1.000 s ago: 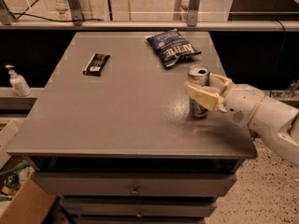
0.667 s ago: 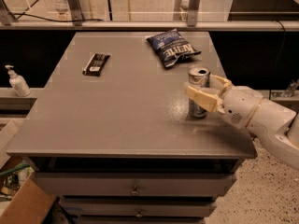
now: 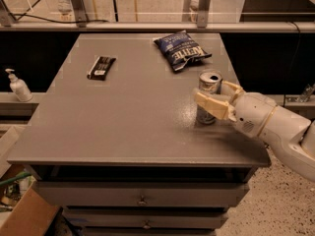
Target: Place redbull can upright
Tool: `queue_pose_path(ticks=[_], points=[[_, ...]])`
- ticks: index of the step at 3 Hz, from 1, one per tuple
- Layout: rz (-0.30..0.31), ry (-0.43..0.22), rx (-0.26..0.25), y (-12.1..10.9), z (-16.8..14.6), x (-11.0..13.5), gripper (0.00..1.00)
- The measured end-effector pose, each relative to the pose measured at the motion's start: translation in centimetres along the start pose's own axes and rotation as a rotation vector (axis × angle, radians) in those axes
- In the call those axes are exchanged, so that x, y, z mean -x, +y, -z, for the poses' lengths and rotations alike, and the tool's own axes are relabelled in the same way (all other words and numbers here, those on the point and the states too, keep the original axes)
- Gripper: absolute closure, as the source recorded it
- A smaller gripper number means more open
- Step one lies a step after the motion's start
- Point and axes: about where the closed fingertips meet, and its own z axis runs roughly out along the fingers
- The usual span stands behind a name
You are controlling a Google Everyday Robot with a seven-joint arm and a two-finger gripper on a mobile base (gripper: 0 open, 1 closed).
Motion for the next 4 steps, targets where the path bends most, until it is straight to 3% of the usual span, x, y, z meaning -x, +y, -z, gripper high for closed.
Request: queue_pose_path(ticks=[2,3,4], points=[[0.003,0.001,-0.016,0.1,0.7,-1.0,0.12],[0.01,0.007,-0.023,0.2,1.3,-1.8,0.0],[0.011,0.008,-0.023,0.2,1.3,-1.8,0.0]])
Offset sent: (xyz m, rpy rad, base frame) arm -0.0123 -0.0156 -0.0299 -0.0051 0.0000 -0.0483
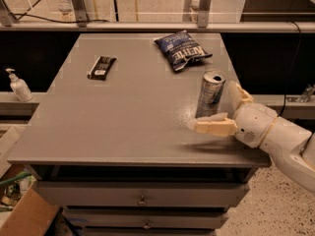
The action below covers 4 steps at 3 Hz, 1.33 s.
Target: Place redbull can upright
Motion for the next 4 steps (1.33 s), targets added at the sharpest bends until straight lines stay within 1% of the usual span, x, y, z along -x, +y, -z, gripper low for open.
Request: queue_pose_path(ticks=[1,2,3,4], points=[[0.042,0.07,0.003,-0.3,1.6,-0.3,0.0],[0.103,0.19,0.005,-0.6,5.2,-1.1,0.0],[0.143,0.288,-0.003,-1.0,9.0,-2.1,0.0],[0.143,0.288,-0.002,-1.0,9.0,-2.1,0.0]])
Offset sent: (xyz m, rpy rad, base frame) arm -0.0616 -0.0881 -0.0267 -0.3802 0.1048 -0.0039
